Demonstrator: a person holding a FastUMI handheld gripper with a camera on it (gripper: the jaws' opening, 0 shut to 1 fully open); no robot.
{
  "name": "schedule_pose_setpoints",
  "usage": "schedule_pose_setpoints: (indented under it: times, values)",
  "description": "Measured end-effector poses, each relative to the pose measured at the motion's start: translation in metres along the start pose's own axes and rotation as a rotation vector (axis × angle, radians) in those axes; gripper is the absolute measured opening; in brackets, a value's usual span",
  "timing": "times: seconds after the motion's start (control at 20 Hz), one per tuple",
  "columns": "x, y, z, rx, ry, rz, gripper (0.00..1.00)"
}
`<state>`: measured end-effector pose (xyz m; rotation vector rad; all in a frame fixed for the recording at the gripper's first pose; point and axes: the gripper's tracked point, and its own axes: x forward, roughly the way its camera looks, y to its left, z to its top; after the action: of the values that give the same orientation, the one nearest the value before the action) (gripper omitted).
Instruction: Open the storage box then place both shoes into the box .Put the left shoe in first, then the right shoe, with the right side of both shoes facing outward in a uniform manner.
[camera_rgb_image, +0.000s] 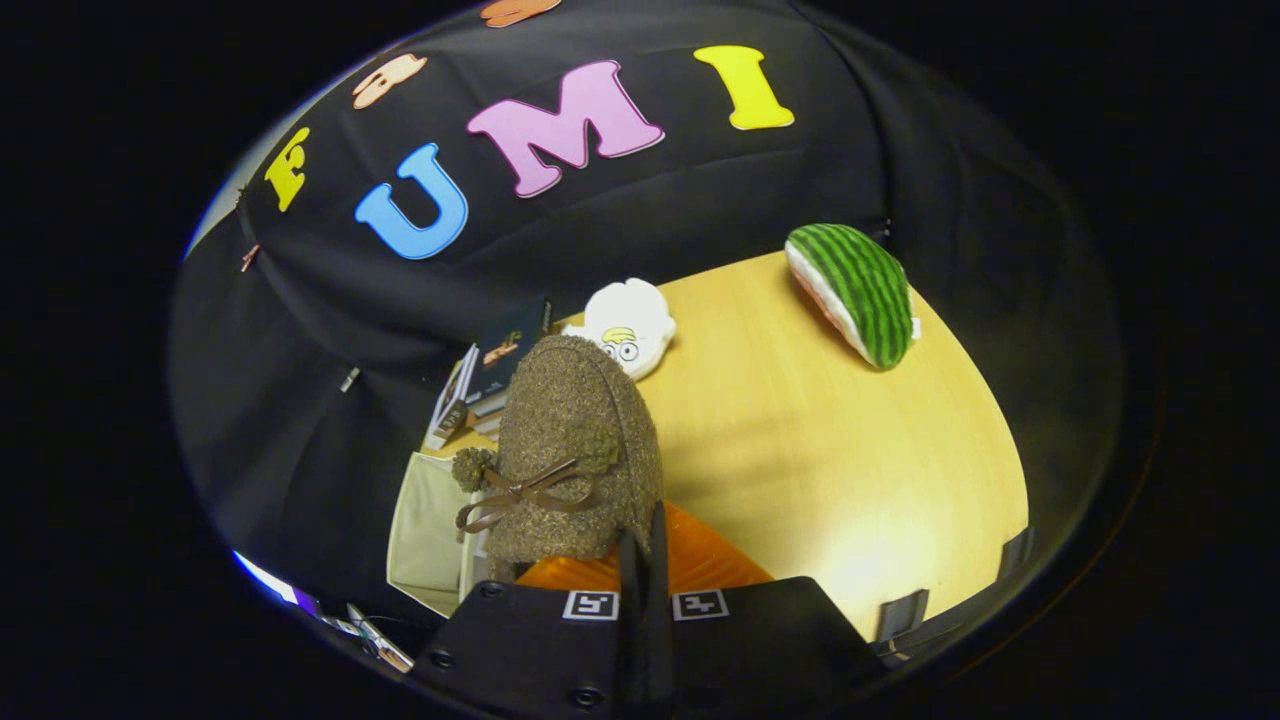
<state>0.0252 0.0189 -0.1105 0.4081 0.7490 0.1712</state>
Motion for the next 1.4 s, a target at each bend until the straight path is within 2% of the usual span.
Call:
schedule_pose_setpoints:
  times: [0.15, 0.3, 0.55, 0.8, 1.15, 1.4]
  values:
    - [0.007, 0.06, 0.006, 0.04, -0.053, 0.037, 0.05]
    - [0.023, 0.114, -0.004, 0.067, -0.046, 0.086, 0.05]
    - [0.04, 0.169, -0.029, 0.062, -0.045, 0.09, 0.05]
    - [0.064, 0.181, -0.065, 0.049, 0.013, 0.033, 0.05]
    - [0.095, 0.163, -0.118, 0.032, 0.103, -0.076, 0.06]
    - [0.1, 0.162, -0.132, 0.021, 0.126, -0.09, 0.08]
